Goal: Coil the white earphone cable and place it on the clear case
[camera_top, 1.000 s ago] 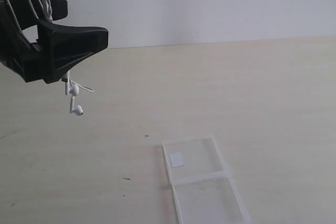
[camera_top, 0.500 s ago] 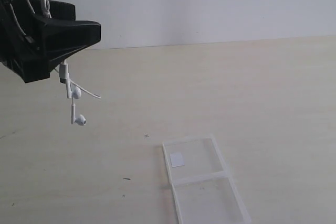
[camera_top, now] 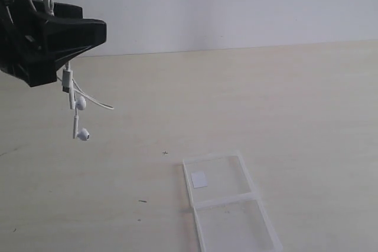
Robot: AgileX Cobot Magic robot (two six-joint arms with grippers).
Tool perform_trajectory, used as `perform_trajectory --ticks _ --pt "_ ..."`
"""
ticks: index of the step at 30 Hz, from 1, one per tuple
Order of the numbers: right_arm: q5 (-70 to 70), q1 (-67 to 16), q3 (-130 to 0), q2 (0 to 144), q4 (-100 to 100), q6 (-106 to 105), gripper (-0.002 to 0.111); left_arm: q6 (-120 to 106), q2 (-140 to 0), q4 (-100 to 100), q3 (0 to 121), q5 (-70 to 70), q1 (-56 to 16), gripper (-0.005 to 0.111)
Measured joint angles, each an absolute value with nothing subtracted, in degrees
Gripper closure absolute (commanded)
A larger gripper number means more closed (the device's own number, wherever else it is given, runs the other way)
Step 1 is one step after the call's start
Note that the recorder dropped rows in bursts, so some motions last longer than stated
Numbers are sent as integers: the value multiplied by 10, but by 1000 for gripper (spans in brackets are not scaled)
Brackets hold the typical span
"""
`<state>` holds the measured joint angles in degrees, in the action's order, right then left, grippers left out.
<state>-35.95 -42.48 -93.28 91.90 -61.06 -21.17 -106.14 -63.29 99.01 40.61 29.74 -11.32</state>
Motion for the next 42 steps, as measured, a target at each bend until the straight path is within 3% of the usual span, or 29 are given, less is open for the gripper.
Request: perform_trajectory --ticks 7,14,27,33,42 --pt "-343 -425 -933 919 -611 -212 108 -1023 -633 991 406 280 -113 55" --pt "-334 -425 -933 919 -611 -212 108 -1020 -633 991 406 266 -113 79" --pt "-333 -425 -933 919 -611 -212 108 -1019 -633 991 406 269 -113 82" --pt "-333 -425 -933 919 -611 -212 108 -1015 -633 993 406 269 -113 107" --pt "-330 -425 -933 919 -545 -181 108 -1004 -633 993 406 248 -113 107"
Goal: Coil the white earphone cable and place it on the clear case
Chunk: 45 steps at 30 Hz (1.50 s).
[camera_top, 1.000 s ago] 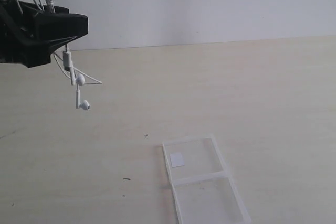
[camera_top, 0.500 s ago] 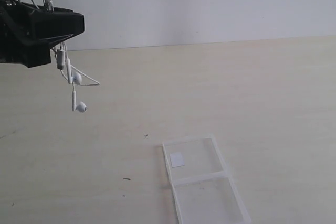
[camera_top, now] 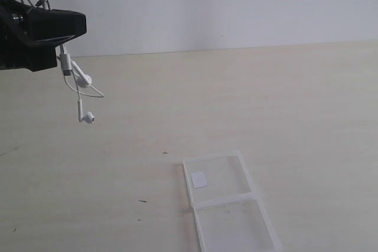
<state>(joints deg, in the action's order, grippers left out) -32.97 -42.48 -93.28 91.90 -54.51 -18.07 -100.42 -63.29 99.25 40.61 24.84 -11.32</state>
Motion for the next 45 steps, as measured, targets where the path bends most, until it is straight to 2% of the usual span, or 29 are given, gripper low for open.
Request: perform_trajectory --ticks 5,27,45 --pt "-331 -421 -933 919 -444 -110 108 -1004 -622 993 406 247 -113 107" --pt "-415 -410 -933 919 -226 -6 108 -916 -586 937 406 248 -113 107" --pt "-521 -410 -933 919 -175 6 108 -873 -573 914 406 256 -113 107"
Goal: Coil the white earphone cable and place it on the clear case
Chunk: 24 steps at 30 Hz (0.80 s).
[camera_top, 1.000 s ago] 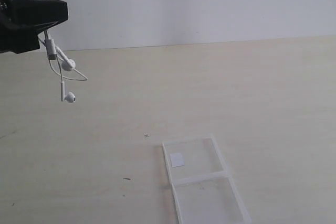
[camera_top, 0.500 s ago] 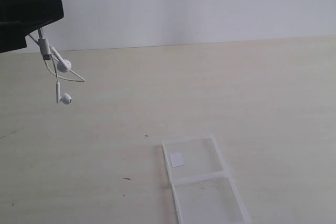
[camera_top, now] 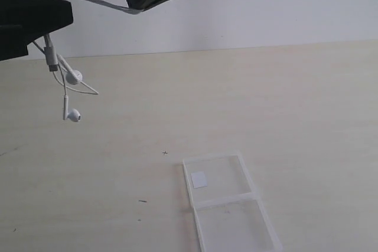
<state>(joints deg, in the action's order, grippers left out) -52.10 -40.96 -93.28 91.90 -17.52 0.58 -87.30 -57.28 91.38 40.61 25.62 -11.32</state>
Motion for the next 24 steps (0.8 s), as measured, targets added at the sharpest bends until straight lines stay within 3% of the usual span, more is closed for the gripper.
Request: perform_trajectory --ticks 24 --pt "-574 -411 -889 942 -237 -84 105 -869 -574 892 399 280 -115 107"
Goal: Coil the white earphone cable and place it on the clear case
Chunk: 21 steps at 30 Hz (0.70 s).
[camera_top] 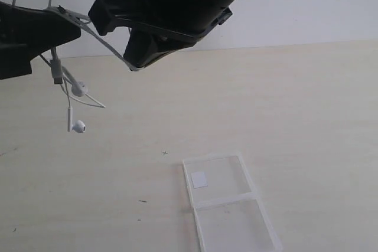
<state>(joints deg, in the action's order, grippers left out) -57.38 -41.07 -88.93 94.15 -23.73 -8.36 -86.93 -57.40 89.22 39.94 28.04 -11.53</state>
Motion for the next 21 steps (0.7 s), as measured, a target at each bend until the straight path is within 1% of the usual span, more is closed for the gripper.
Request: perform_trajectory --ticks 2,4,6,9,11,12,14,19,21 --pt "-574 -411 -888 940 -240 -93 98 -869 -574 892 399 279 -115 107" --pt "-574 -411 -887 939 -243 -99 86 -869 -574 894 399 276 -115 107" --pt "-574 -411 -886 939 -246 -104 70 -869 -574 897 399 270 -115 107" --pt "-579 -411 -884 939 -250 -107 51 -869 -573 904 401 259 -115 107" --pt "-582 -411 -882 939 -253 -108 41 -869 -572 905 402 249 -115 107" --pt "-582 -411 -882 939 -253 -108 38 -869 -572 905 403 244 -115 107" --pt "-582 -411 -882 939 -254 -108 37 -869 -572 907 403 239 -115 107" --pt "-584 -411 -882 939 -254 -103 37 -869 -572 909 403 234 -115 107" --pt "-586 -411 -882 939 -254 -95 40 -869 -572 909 403 233 -115 107"
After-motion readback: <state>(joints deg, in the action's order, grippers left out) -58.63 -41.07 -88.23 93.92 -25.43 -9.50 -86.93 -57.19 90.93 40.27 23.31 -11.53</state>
